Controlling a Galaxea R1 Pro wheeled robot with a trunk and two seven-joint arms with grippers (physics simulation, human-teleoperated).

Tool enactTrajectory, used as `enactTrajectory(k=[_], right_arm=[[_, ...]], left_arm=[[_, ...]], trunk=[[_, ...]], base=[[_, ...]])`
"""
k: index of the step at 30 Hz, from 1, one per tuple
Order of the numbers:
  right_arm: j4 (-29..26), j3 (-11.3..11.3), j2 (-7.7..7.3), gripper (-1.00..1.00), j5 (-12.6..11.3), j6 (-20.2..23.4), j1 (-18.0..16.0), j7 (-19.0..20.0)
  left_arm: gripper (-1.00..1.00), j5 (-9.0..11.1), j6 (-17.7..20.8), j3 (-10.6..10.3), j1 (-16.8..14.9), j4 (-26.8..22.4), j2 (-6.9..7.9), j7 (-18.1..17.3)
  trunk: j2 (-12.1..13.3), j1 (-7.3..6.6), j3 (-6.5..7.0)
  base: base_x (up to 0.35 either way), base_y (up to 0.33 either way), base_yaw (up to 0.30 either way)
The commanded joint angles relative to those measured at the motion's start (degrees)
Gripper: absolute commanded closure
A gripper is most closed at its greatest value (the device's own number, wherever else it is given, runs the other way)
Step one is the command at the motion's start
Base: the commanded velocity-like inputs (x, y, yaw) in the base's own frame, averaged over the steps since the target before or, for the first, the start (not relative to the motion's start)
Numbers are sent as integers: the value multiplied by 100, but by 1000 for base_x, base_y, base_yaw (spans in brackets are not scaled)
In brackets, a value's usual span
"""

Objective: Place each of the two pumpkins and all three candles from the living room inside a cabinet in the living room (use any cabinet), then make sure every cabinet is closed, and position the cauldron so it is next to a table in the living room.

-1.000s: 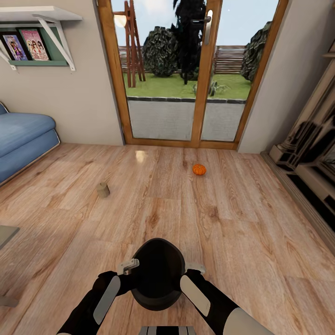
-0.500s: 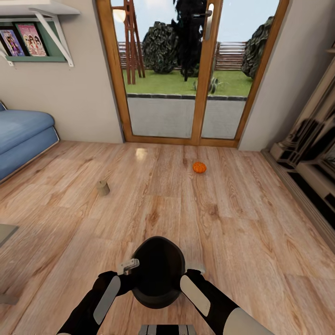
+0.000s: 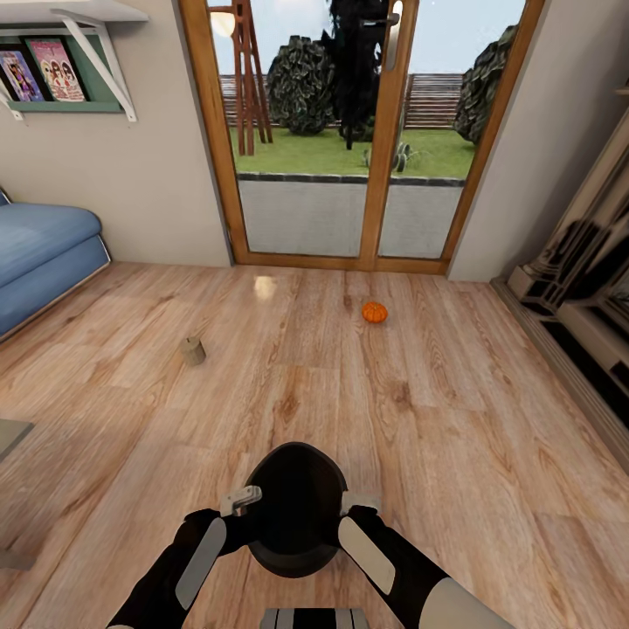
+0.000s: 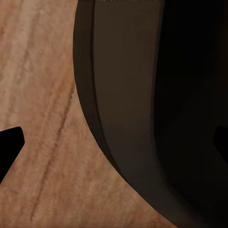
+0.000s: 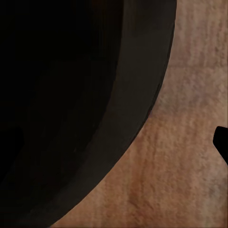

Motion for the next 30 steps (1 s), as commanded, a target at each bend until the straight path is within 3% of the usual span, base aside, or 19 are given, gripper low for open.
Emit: enactTrajectory(k=[1,30], right_arm=[[-7,22,-5,-100,-31,9,-5,-3],[-6,23,-6,-100,-19,10,-5,81]], left_arm=[[-100,60,12,-9,-2,-8,2,54],[-100,60,12,-9,-1,-8,-6,54]], trunk=[[-2,-1,-5],[-5,4,-49]], base=[[0,0,0],[0,0,0]])
